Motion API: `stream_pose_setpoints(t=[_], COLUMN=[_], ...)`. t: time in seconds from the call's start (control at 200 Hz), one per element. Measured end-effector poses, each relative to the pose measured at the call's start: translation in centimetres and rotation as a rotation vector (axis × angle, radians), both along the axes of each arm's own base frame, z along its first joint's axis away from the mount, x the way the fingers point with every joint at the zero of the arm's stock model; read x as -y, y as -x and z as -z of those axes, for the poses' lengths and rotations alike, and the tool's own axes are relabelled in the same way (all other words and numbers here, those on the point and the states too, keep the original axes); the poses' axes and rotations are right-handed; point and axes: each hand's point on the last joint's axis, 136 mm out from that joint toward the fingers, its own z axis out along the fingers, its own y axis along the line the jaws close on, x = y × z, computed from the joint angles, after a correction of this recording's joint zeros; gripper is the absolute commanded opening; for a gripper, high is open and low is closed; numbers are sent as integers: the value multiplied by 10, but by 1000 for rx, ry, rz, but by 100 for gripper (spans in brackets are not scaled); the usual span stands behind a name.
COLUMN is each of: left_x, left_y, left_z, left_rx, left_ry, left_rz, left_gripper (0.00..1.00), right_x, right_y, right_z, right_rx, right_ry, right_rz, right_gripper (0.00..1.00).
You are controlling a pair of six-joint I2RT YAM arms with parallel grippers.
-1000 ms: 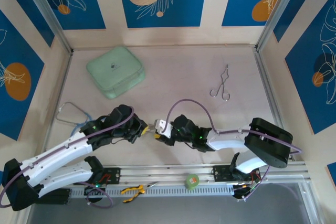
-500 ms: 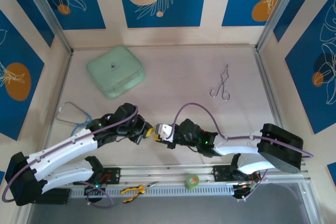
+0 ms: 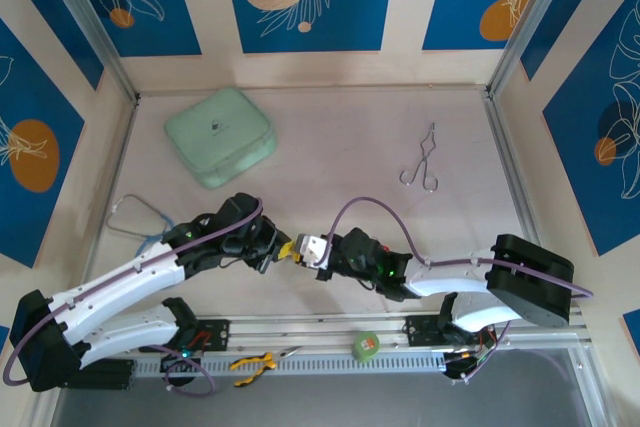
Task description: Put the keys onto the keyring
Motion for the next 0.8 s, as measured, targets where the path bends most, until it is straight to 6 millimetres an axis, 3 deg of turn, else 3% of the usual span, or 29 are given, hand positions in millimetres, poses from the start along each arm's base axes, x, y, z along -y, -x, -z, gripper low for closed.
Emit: stream_pose_setpoints(t=[0.405, 0.61, 0.695, 0.8], left_x=[0, -1, -1, -3], left_y=[2, 1, 0, -2], left_z=[0, 0, -1, -2], left_rx=[-7, -10, -9, 14], left_ry=[0, -1, 0, -6], left_rz=[4, 1, -2, -14], left_gripper=[0, 0, 0, 38], right_x=[-4, -6, -6, -6], right_y=[1, -1, -2, -2], right_z=[-4, -2, -2, -3], right_rx=[35, 45, 49, 49], right_ry=[-8, -10, -10, -13], right_rz=[-9, -3, 1, 2], right_gripper=[19, 0, 0, 0])
